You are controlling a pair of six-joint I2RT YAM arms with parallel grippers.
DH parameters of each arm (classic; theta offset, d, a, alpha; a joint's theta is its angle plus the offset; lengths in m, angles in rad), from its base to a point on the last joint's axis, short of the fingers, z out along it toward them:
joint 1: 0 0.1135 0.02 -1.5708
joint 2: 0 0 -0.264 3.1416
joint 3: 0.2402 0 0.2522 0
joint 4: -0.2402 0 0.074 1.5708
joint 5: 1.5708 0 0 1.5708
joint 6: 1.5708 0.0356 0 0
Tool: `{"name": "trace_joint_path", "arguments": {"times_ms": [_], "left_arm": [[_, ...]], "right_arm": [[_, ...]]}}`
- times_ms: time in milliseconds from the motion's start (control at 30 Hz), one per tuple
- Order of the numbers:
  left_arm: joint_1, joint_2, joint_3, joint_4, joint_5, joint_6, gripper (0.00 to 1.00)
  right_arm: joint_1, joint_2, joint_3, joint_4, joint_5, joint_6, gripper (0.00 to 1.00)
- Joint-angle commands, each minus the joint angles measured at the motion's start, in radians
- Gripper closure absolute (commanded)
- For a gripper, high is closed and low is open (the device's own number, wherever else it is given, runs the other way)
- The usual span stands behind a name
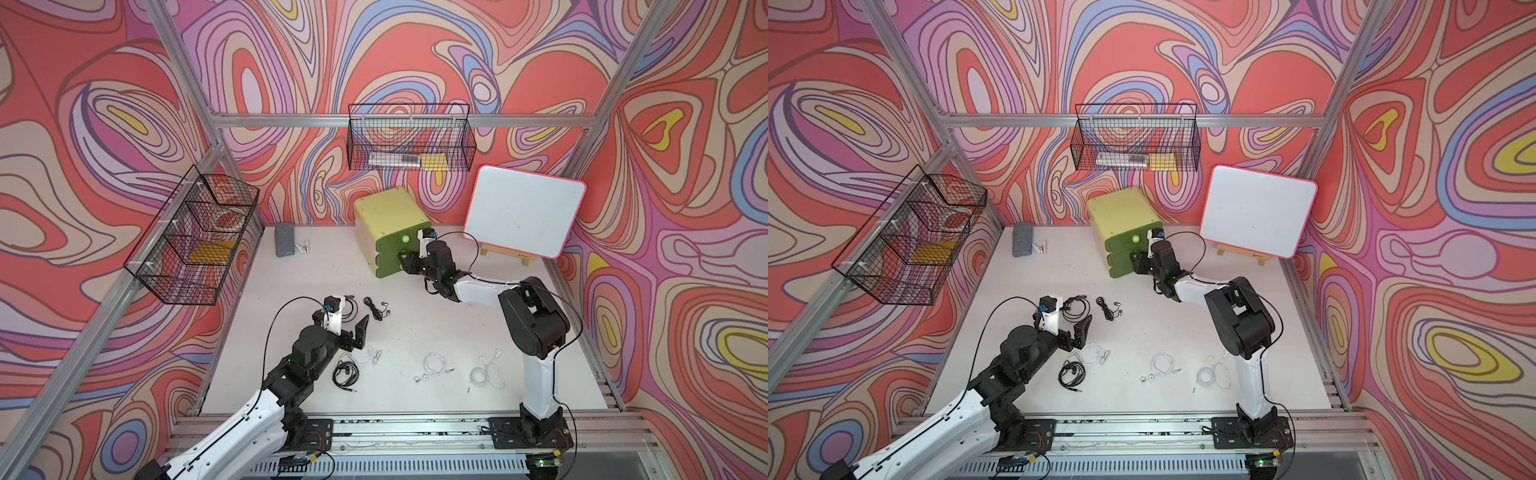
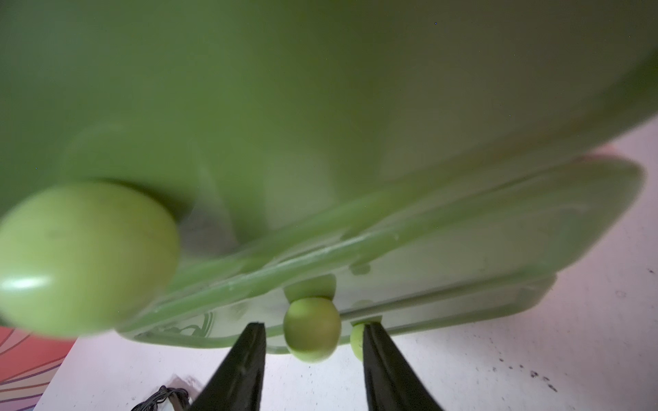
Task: Place the wired earphones into the drawer by color
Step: Open the drawer in the storage box.
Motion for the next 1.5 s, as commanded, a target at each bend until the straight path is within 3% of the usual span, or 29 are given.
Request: {"name": "trace_joint_path", "arguments": {"times_ms": [0,733,1467], "left_arm": [[0.003,-0.002,0.007,0.005,-0.014,0.012,0.01],[0.003,0.003,0.007,0.007,-0.013,0.012,0.01],[0.003,0.0,0.008,0.004,-0.012,0.013,0.01]], "right_arm": [[-0.005,0.021,0.025,0.024,0.008,-0.001,0.56],[-0.005,0.035,0.02,0.056,0.015,-0.019,0.73],[-0.005,-0.032,-0.046,0.061,0.021,-0.019,0.74]]}}
